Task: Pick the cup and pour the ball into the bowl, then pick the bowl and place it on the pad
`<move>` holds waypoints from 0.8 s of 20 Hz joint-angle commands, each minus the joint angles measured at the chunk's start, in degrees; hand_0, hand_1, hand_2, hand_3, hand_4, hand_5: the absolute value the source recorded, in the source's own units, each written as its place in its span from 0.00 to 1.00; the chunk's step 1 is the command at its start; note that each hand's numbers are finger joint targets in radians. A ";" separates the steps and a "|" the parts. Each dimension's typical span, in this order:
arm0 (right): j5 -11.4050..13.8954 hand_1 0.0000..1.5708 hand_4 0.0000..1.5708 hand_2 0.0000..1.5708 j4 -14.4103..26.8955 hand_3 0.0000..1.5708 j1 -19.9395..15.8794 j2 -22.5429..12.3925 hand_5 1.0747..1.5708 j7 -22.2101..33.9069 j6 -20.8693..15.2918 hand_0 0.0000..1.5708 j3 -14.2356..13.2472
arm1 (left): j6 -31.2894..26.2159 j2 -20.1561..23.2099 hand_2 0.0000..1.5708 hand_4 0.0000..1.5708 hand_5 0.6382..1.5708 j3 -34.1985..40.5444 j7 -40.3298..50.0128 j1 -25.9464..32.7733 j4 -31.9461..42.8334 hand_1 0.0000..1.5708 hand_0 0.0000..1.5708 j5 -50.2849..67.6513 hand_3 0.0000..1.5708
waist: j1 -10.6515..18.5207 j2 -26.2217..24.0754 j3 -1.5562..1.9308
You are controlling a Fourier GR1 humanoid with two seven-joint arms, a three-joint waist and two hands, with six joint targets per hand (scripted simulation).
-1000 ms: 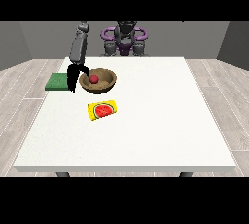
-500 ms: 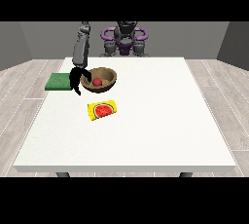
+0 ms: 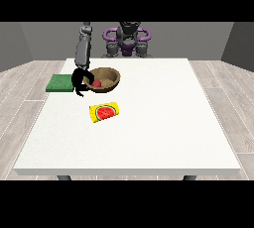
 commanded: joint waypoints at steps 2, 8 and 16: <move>5.80 1.00 0.64 1.00 1.86 0.79 0.84 -9.44 0.95 13.11 -6.12 1.00 3.30 | -0.75 0.50 0.00 0.76 0.95 0.67 -0.02 1.30 3.95 0.00 0.00 0.17 0.00 | -2.84 -2.47 0.96; 6.75 1.00 0.67 1.00 0.09 0.62 -1.29 -17.18 0.97 26.69 -0.36 1.00 6.20 | -2.46 2.05 0.00 0.76 0.97 2.40 -3.25 7.03 8.59 0.00 0.00 -1.60 0.00 | -6.55 -6.94 1.15; 5.97 1.00 0.68 1.00 -1.71 0.43 -3.92 -25.53 0.99 32.74 7.32 1.00 5.37 | -3.61 4.91 0.00 0.76 0.97 4.72 -8.37 11.46 13.45 0.00 0.00 -2.69 0.00 | -11.51 -8.55 1.26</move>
